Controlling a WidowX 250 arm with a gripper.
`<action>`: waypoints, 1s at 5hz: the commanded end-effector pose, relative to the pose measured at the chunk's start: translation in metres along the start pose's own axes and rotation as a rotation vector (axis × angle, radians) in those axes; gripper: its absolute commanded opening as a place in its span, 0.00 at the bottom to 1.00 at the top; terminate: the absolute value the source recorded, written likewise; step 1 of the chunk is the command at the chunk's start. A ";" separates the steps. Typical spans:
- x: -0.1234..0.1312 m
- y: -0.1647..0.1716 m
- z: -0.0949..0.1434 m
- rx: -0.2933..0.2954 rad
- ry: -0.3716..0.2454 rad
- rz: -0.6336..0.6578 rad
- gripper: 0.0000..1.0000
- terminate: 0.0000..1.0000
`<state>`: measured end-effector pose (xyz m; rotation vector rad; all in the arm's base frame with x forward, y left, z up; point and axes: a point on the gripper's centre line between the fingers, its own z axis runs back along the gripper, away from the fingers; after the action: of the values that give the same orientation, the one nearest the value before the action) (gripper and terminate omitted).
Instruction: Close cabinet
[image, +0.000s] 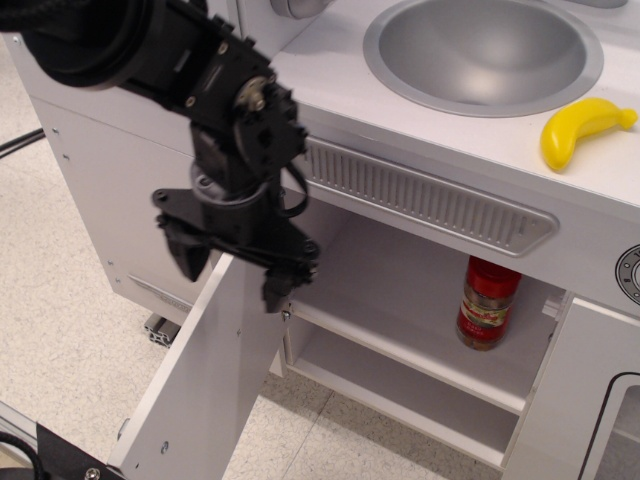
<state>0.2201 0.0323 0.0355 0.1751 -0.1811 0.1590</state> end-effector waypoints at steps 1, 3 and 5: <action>0.008 0.016 -0.019 0.014 0.009 0.010 1.00 0.00; 0.004 -0.006 -0.044 -0.070 0.084 0.040 1.00 0.00; 0.005 -0.064 -0.041 -0.179 0.097 0.005 1.00 0.00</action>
<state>0.2389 -0.0216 -0.0212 -0.0115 -0.0697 0.1658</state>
